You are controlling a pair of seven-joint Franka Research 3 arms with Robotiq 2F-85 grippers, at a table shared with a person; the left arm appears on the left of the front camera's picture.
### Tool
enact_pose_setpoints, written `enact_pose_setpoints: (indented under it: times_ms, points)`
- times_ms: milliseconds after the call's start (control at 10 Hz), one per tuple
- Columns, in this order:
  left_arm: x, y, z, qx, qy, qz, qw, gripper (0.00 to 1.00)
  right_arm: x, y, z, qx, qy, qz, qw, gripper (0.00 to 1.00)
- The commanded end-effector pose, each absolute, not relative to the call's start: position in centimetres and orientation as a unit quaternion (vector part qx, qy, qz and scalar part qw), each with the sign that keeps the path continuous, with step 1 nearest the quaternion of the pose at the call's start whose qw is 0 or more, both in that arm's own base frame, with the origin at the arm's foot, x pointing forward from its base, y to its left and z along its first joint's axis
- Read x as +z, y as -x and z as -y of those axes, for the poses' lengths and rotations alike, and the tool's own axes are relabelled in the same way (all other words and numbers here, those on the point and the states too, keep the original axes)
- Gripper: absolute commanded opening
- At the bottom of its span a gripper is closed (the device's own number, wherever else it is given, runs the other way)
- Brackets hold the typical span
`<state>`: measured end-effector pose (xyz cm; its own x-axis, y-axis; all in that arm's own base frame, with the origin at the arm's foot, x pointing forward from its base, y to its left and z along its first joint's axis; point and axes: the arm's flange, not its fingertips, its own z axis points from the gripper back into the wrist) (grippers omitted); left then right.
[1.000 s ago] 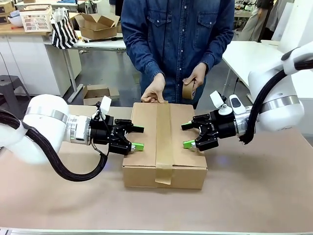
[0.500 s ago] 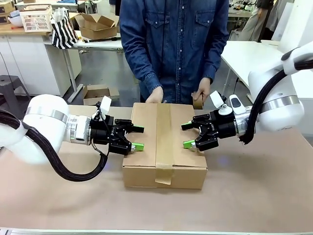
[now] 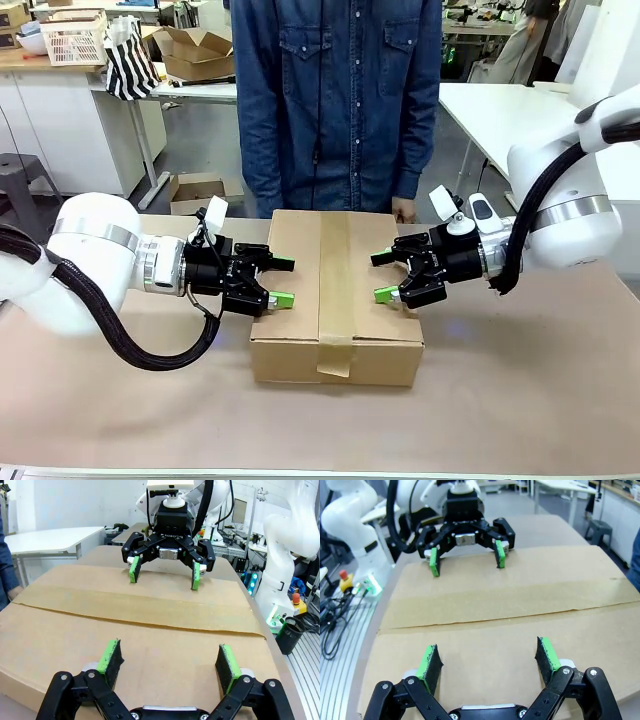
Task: Pack the gift set into the box.
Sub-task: Press and hold the closed box until the human finishes sealing it.
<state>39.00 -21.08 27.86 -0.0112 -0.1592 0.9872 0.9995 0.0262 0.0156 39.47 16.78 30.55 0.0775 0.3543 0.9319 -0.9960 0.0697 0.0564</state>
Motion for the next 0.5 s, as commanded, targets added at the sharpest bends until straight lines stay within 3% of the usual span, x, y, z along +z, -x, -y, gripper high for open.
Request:
enact_pose_setpoints:
  times_ms: [0, 400]
  points:
    - [27.87, -38.57, 20.78, -0.534, 0.449, 0.469, 0.542, 1.0, 30.59, -39.48, -16.8, 0.55, -0.406, 0.399, 0.612, 1.0]
    - [27.87, -38.57, 20.78, -0.534, 0.449, 0.469, 0.542, 1.0, 30.59, -39.48, -16.8, 0.55, -0.406, 0.399, 0.612, 1.0]
